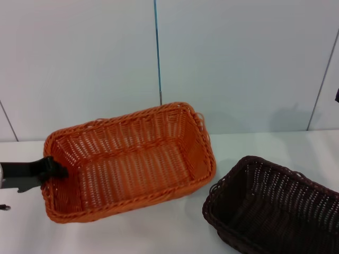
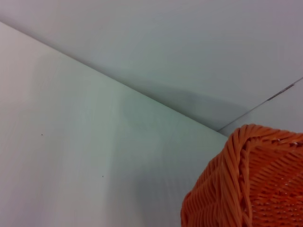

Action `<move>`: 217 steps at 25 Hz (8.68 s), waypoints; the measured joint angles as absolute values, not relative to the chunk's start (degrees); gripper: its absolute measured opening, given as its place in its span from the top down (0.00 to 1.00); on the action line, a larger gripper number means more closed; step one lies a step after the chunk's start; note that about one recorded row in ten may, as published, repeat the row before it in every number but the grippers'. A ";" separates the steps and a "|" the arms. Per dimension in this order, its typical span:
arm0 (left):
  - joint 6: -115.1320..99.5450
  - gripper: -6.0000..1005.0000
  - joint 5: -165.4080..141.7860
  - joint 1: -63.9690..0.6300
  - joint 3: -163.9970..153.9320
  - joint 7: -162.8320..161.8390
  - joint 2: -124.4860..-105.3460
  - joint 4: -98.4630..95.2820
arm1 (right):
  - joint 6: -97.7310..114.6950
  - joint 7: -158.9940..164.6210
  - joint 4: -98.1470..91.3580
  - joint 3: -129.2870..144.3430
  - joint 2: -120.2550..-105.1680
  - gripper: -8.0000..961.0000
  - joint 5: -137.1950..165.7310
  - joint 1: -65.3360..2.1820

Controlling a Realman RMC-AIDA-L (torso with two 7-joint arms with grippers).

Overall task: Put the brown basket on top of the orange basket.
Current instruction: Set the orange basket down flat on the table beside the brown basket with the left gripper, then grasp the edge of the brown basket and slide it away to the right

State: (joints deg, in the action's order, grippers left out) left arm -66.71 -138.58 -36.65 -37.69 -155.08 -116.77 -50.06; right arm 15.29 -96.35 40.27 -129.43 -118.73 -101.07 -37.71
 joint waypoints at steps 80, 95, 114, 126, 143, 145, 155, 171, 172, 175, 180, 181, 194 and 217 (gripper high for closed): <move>-52.05 0.81 -138.47 -34.99 -39.91 -149.99 -120.84 -39.72 | 15.32 -96.41 39.62 -129.08 -118.82 0.35 -100.98 -37.43; -51.70 0.52 -138.25 -34.74 -39.96 -148.38 -120.84 -40.01 | 15.29 -96.41 39.64 -129.38 -118.82 0.35 -100.98 -37.55; -50.35 0.13 -138.24 -32.10 -40.35 -145.08 -122.16 -45.51 | 15.29 -96.41 39.64 -129.06 -118.82 0.35 -100.99 -37.63; -38.85 0.13 -138.24 -27.55 -39.90 -142.46 -123.15 -52.31 | 15.38 -96.41 39.64 -129.02 -118.82 0.35 -100.98 -37.35; -26.58 0.14 -112.66 -24.26 -39.91 -120.94 -123.78 -56.01 | 15.48 -96.35 39.71 -129.02 -118.91 0.35 -101.19 -37.12; -27.47 0.14 -105.47 -24.39 -37.47 -115.33 -123.16 -53.83 | 15.65 -96.24 39.78 -129.02 -118.91 0.35 -101.16 -36.96; -56.32 0.14 -88.86 -25.86 -14.38 -101.69 -115.37 -36.28 | 19.32 -94.30 41.97 -129.40 -118.89 0.35 -101.30 -35.58; -56.63 0.14 -96.52 -25.31 -14.03 -102.79 -114.23 -38.82 | 30.77 -41.08 65.65 -122.52 -118.77 0.35 -65.76 -25.65; -56.28 0.14 -96.98 -25.37 -14.02 -102.71 -114.17 -38.83 | 32.58 -37.56 66.73 -122.74 -118.77 0.35 -62.22 -25.63; -55.26 0.14 -98.55 -25.49 -14.03 -102.65 -113.93 -38.84 | 40.56 -26.01 71.21 -123.18 -118.83 0.34 -50.16 -25.93; -54.12 0.14 -99.50 -25.29 -13.97 -101.76 -113.83 -38.85 | 53.85 -18.40 78.89 -124.40 -118.73 0.34 -41.04 -26.21; -53.98 0.14 -99.50 -25.18 -13.95 -101.59 -113.82 -38.85 | 57.14 -17.84 80.56 -125.31 -118.67 0.34 -40.34 -26.24; -51.53 0.14 -100.64 -25.20 -14.06 -100.32 -113.81 -38.75 | 93.24 -16.51 91.02 -138.09 -116.71 0.33 -30.78 -29.72; -49.27 0.14 -100.81 -25.94 -14.08 -99.24 -113.33 -38.81 | 103.35 -20.44 86.12 -138.96 -115.85 0.24 -27.08 -23.83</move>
